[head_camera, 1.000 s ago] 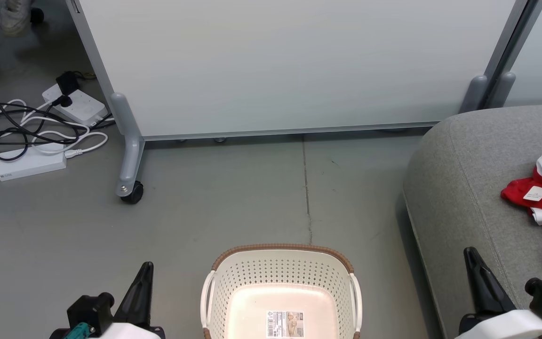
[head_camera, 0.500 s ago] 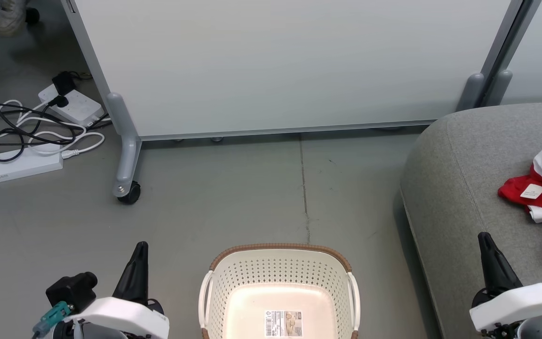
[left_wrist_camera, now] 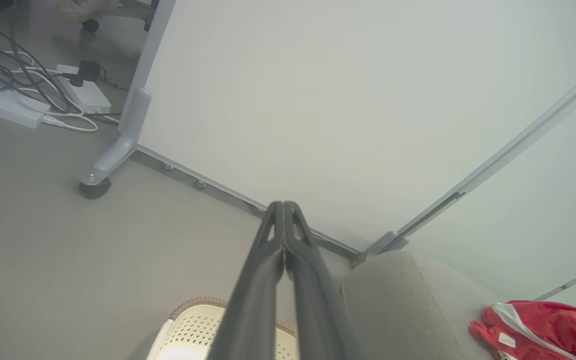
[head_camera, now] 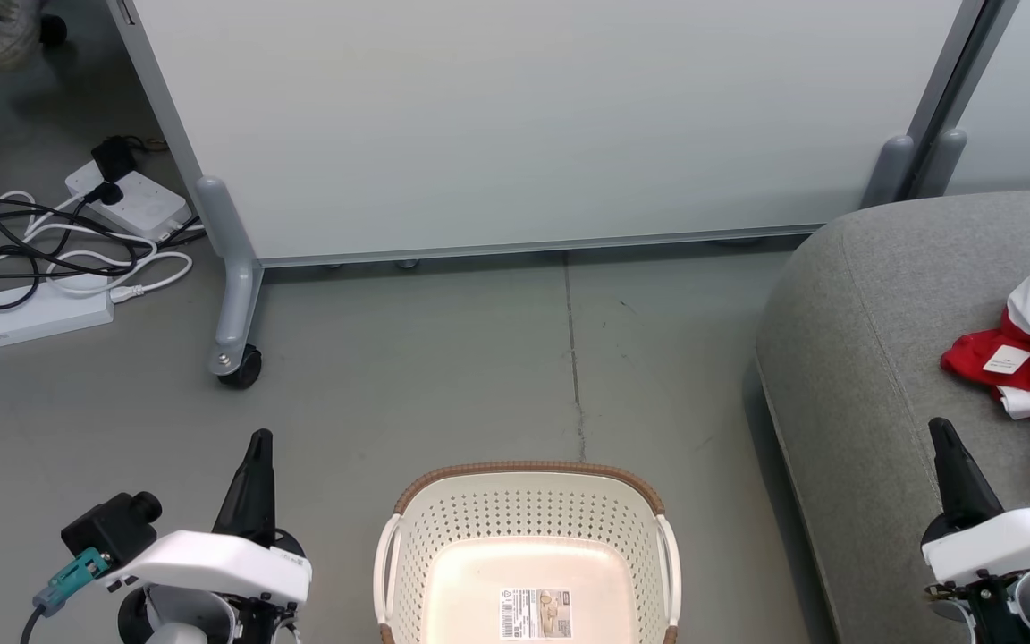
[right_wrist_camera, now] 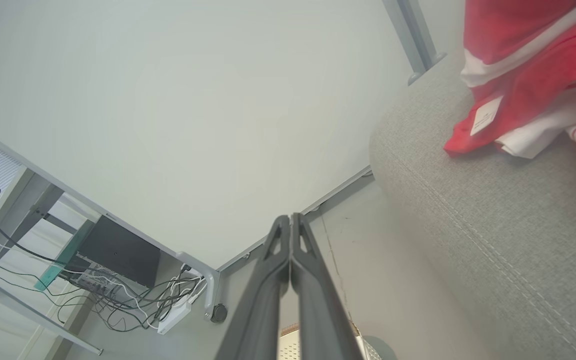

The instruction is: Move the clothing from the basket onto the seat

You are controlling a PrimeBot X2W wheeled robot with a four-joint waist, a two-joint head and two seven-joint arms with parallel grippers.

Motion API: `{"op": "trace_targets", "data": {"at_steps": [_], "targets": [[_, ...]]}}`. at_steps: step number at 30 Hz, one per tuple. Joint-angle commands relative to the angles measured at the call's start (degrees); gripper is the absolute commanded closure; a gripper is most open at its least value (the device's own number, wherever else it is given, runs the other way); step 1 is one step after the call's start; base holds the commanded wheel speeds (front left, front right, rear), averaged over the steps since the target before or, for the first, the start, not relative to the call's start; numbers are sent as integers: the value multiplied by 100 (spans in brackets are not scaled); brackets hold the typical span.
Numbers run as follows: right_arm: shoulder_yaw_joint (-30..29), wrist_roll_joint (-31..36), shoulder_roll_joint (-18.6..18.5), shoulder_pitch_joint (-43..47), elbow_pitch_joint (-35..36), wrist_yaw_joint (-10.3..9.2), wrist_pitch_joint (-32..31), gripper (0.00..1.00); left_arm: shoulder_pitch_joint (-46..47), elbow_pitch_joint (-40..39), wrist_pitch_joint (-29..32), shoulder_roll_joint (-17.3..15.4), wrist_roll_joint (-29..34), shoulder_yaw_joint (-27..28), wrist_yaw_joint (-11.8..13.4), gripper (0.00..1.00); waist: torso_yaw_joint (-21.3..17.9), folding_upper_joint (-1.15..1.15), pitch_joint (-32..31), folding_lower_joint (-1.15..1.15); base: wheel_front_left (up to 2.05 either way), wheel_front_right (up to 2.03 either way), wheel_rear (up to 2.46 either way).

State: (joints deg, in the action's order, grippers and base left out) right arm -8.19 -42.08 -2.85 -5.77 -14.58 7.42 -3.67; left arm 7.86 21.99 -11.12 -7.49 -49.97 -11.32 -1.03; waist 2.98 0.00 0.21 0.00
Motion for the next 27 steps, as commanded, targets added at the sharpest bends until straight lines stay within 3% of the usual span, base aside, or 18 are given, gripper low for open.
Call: {"op": "trace_targets", "data": {"at_steps": [1, 27], "targets": [[-50, -161, -73, -193, -2, 7, -55, 100, 220, -32, 13, -16, -148, 56, -59, 100, -3, 0, 1, 0, 0, 0, 0], [-392, -1880, -189, -878, -717, 9, -528, 100, 741, 286, 178, 164, -1815, 228, -284, 100, -87, 0, 29, 0, 0, 0, 0]]}}
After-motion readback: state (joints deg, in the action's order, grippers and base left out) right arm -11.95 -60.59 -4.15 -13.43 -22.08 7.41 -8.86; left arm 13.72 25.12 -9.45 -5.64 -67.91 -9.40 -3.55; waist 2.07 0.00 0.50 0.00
